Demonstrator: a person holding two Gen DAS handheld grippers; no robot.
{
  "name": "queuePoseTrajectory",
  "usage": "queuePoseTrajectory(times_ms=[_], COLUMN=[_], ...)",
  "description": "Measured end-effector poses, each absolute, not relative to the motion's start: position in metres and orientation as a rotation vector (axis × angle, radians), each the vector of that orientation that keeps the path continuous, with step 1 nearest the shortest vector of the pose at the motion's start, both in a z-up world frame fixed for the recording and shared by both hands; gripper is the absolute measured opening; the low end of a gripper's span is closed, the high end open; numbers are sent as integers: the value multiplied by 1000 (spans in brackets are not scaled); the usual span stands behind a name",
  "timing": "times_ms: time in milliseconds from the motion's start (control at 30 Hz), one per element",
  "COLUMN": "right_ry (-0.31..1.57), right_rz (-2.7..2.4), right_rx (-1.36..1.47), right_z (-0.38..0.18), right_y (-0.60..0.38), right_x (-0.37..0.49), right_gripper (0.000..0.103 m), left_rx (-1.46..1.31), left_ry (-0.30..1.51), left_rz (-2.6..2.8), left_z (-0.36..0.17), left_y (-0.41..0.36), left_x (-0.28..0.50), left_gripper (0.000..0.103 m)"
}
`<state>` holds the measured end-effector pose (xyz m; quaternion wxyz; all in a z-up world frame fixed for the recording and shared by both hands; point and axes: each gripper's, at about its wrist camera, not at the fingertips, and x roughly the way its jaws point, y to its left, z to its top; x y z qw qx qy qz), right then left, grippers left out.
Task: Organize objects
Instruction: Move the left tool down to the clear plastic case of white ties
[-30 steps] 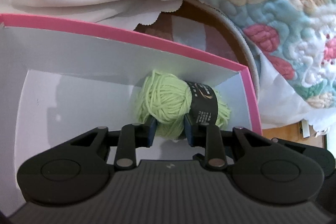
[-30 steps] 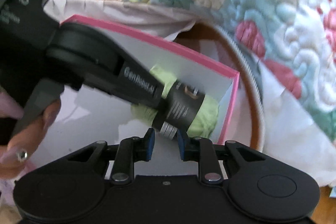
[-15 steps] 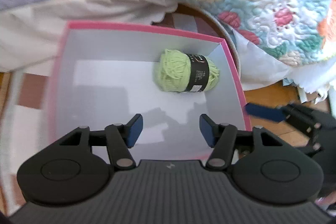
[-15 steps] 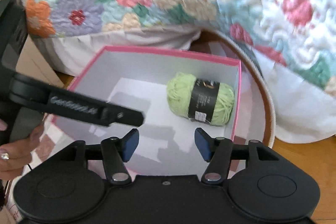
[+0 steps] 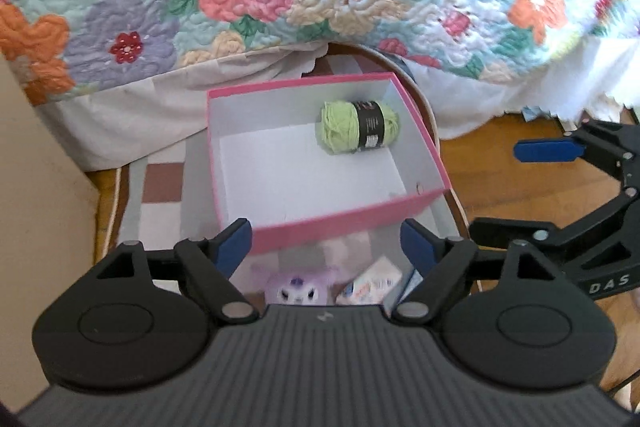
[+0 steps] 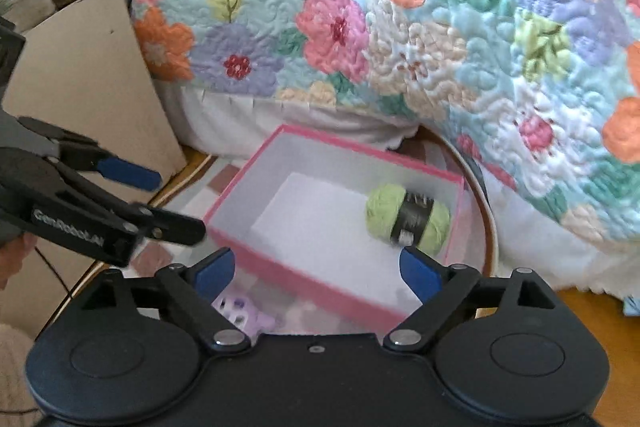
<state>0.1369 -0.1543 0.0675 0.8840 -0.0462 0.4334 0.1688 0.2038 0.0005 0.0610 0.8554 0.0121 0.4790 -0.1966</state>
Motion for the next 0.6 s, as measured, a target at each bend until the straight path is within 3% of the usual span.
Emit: queuePoseTrajectory(times_ms=[167,333,600], right_ry=[952,984,1048], right_rz=[391,475,551], right_rx=[-126,-150,-216], right_z=[86,91,55], right_y=[-148,-142,-131], right_x=[96,56,10], right_gripper=[93,93,93], left_rx=[49,50,17], left_ry=[1010,1068,1138], left_rz=[-456,-450,-448], left_z=[75,60,9], left_y=[4,5,2], left_x=[168,145,111], left_gripper=[94,95,95])
